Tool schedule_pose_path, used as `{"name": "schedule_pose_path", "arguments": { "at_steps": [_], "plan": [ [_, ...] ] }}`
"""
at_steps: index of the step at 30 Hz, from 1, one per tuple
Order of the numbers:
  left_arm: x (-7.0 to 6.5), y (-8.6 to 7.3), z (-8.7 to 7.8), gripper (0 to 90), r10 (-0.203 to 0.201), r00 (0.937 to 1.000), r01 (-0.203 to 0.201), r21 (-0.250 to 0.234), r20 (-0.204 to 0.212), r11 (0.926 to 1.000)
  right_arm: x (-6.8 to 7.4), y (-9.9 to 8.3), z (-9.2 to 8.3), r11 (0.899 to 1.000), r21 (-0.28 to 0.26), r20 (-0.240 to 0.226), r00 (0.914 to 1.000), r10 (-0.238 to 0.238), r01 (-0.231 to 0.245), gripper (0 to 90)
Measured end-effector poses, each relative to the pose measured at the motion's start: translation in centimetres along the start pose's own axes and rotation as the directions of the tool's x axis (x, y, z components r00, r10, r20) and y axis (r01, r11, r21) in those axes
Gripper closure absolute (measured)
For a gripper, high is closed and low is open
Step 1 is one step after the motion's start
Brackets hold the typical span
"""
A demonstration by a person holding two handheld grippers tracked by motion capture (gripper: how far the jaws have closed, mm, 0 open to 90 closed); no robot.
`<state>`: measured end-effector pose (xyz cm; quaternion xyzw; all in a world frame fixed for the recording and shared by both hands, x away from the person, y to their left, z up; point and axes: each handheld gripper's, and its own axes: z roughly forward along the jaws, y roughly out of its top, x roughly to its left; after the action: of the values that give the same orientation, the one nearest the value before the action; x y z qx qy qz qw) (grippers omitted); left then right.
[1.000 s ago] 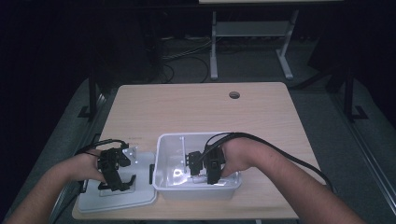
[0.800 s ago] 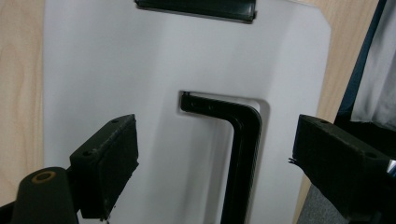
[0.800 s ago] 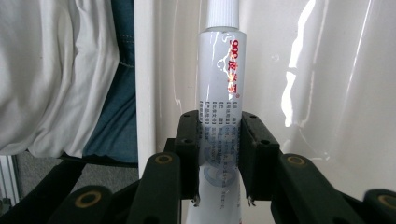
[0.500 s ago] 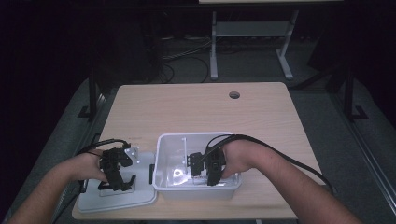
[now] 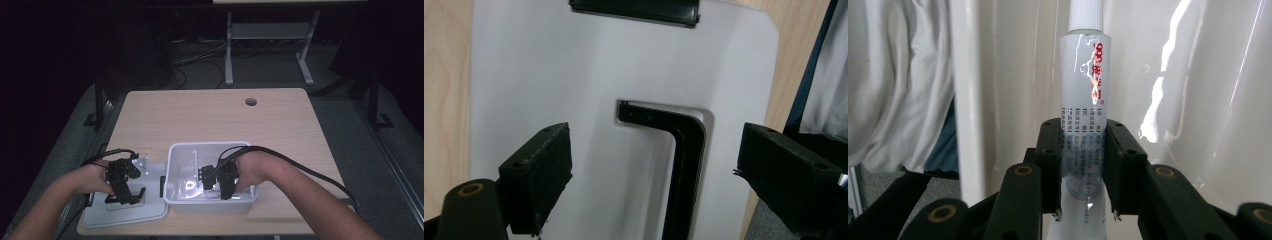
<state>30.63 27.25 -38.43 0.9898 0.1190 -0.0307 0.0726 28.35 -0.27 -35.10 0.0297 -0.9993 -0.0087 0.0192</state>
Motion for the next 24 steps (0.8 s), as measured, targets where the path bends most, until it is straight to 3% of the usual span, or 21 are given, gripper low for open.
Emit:
{"name": "schedule_pose_path", "arguments": {
  "at_steps": [8,10,24],
  "plan": [
    [0.0,-0.1,-0.1,13.6,-0.002,1.0,0.002,-0.004,0.0,1.0,-0.5,0.0,0.8,1.0,0.021,0.01,0.9999,-0.002,0.002,70.6],
    [0.0,-0.1,0.0,13.6,0.0,1.0,0.0,-0.003,0.002,1.0,-0.7,-0.2,1.1,1.0,0.015,-0.009,0.9998,0.02,-0.02,70.5],
    [0.1,-0.2,0.0,13.6,0.001,1.0,-0.001,-0.006,0.003,1.0,-1.2,0.1,2.8,1.0,0.012,-0.024,0.9995,0.019,-0.018,70.5]
  ]
}}
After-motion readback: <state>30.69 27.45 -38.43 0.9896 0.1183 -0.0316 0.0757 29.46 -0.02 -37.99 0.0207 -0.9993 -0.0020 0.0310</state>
